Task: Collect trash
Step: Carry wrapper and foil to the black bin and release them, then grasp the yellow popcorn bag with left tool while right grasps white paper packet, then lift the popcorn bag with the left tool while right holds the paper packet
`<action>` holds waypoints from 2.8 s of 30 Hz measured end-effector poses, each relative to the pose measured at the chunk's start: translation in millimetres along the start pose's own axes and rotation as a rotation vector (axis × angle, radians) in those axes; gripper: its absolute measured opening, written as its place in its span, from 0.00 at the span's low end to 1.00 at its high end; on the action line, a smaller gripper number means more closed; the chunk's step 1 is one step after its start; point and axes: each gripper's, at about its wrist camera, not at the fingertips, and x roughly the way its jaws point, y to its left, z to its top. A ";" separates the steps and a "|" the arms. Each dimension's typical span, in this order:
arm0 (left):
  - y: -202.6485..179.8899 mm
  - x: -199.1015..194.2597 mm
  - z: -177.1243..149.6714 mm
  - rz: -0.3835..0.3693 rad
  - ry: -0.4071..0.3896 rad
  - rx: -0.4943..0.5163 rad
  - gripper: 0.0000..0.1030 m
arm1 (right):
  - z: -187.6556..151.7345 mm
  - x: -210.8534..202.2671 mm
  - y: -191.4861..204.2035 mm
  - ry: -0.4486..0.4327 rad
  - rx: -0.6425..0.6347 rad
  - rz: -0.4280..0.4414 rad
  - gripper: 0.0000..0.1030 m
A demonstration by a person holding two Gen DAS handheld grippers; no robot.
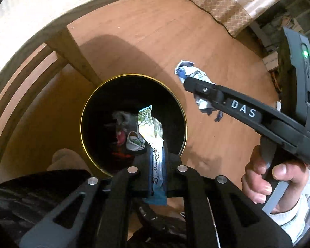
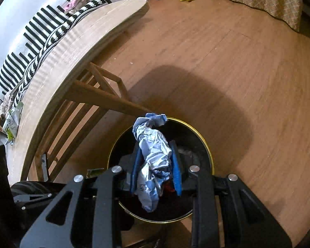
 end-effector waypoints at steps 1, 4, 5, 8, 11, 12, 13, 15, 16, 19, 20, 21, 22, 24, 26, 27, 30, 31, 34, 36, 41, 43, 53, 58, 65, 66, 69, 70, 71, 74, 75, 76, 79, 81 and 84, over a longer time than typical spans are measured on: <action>0.1 -0.1 1.3 0.021 -0.008 -0.002 0.13 | 2.5 -0.8 -0.5 0.001 0.021 0.013 0.32; -0.9 -9.7 0.4 0.011 -0.040 -0.032 0.94 | 8.5 -9.2 -3.9 -0.051 0.072 0.054 0.94; 0.6 -18.7 -1.4 -0.018 -0.095 -0.046 0.94 | 9.9 -12.2 -3.8 -0.065 0.071 0.034 0.93; 9.1 -43.0 -0.4 -0.076 -0.135 -0.051 0.94 | 12.7 -23.5 -4.4 -0.133 0.082 -0.058 0.93; 37.3 -80.6 2.4 -0.061 -0.209 -0.128 0.94 | 12.1 -36.0 7.2 -0.232 0.056 -0.142 0.93; 54.7 -101.4 1.0 -0.018 -0.264 -0.169 0.94 | 12.8 -39.2 18.6 -0.262 0.019 -0.166 0.93; 67.8 -116.4 -0.8 0.017 -0.305 -0.194 0.94 | 14.7 -39.4 26.2 -0.271 -0.003 -0.171 0.93; 104.0 -154.0 -9.7 0.126 -0.393 -0.254 0.94 | 18.6 -39.5 54.7 -0.278 -0.068 -0.149 0.93; 119.6 -167.4 -14.7 0.166 -0.419 -0.278 0.94 | 21.8 -38.6 69.2 -0.279 -0.090 -0.133 0.93; 183.6 -219.2 -41.2 0.275 -0.525 -0.403 0.94 | 29.7 -33.9 113.7 -0.286 -0.151 -0.095 0.93; 201.3 -232.2 -52.1 0.291 -0.546 -0.445 0.94 | 31.3 -32.4 128.6 -0.285 -0.171 -0.081 0.93; 218.4 -244.9 -63.5 0.311 -0.563 -0.487 0.94 | 34.2 -30.3 151.5 -0.281 -0.193 -0.060 0.93; 244.0 -261.9 -80.4 0.353 -0.584 -0.538 0.94 | 39.7 -27.5 169.6 -0.278 -0.210 -0.042 0.93; 277.2 -286.1 -102.5 0.449 -0.613 -0.594 0.94 | 43.6 -24.3 206.1 -0.282 -0.245 -0.006 0.93; 308.6 -303.7 -121.0 0.529 -0.615 -0.659 0.94 | 45.5 -19.5 252.3 -0.290 -0.297 0.035 0.93; 322.2 -308.1 -126.0 0.542 -0.606 -0.683 0.94 | 46.4 -14.3 280.3 -0.287 -0.332 0.066 0.93; 365.6 -322.5 -136.8 0.561 -0.587 -0.753 0.94 | 49.2 2.3 351.8 -0.256 -0.402 0.148 0.93; 380.6 -326.5 -137.2 0.574 -0.582 -0.769 0.94 | 50.6 6.7 368.1 -0.250 -0.417 0.163 0.93; 406.5 -326.3 -135.1 0.579 -0.563 -0.789 0.94 | 44.5 28.6 444.1 -0.233 -0.508 0.219 0.93; 406.6 -320.7 -135.0 0.565 -0.558 -0.801 0.94 | 36.8 44.5 484.6 -0.216 -0.573 0.234 0.93; 425.2 -305.6 -114.5 0.526 -0.552 -0.772 0.94 | 16.1 86.5 530.3 -0.176 -0.659 0.204 0.93; 426.8 -298.0 -110.1 0.513 -0.548 -0.748 0.94 | 18.0 104.7 543.4 -0.150 -0.652 0.190 0.93; 437.8 -271.4 -63.7 0.538 -0.546 -0.645 0.94 | 33.2 155.8 557.9 0.014 -0.624 0.224 0.66; 439.8 -261.4 -25.6 0.564 -0.532 -0.558 0.85 | 42.9 156.5 551.4 0.032 -0.629 0.255 0.50; 434.7 -249.2 -4.9 0.482 -0.512 -0.471 0.30 | 44.6 156.1 537.2 0.046 -0.630 0.309 0.41; 435.2 -250.1 -5.3 0.462 -0.516 -0.481 0.29 | 45.7 154.8 536.7 0.044 -0.624 0.311 0.40; 434.3 -252.1 -7.4 0.475 -0.522 -0.515 0.28 | 46.4 150.3 531.6 0.043 -0.611 0.326 0.38; 432.5 -255.1 -9.4 0.491 -0.528 -0.529 0.27 | 45.9 148.6 531.5 0.041 -0.612 0.331 0.38; 430.5 -256.6 -11.7 0.497 -0.536 -0.533 0.27 | 45.4 145.9 531.1 0.032 -0.617 0.333 0.38; 423.6 -262.3 -16.6 0.522 -0.552 -0.532 0.26 | 45.5 138.6 529.5 -0.002 -0.626 0.323 0.38; 421.9 -263.0 -18.4 0.523 -0.555 -0.534 0.26 | 46.2 136.8 528.4 -0.008 -0.620 0.324 0.38; 420.7 -264.0 -19.4 0.523 -0.557 -0.538 0.26 | 46.8 134.9 526.6 -0.011 -0.610 0.328 0.38; 418.4 -264.3 -20.7 0.535 -0.554 -0.543 0.26 | 46.4 130.7 526.4 -0.023 -0.601 0.327 0.38; 417.2 -265.6 -21.4 0.539 -0.557 -0.543 0.26 | 45.1 129.1 527.3 -0.034 -0.610 0.320 0.38; 416.5 -267.0 -22.1 0.543 -0.560 -0.537 0.25 | 42.0 128.3 529.8 -0.051 -0.634 0.300 0.38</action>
